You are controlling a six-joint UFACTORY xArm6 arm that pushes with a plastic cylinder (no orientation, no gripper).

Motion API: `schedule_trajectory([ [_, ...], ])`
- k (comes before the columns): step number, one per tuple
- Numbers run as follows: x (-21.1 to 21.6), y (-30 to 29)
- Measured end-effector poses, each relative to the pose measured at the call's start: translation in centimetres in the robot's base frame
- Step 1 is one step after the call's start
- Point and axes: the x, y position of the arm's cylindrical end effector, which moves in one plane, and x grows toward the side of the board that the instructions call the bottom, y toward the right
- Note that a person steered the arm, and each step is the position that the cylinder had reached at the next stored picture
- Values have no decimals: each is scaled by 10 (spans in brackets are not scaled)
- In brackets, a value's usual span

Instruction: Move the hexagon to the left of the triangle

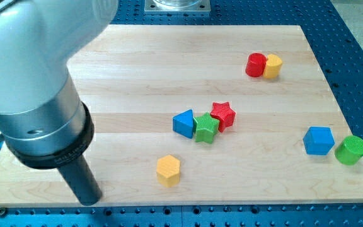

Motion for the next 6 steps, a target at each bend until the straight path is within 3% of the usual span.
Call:
schedule_trajectory([
  [1, 0, 39],
  [2, 0, 121],
  [4, -18, 126],
  [5, -85, 126],
  [6, -178, 126],
])
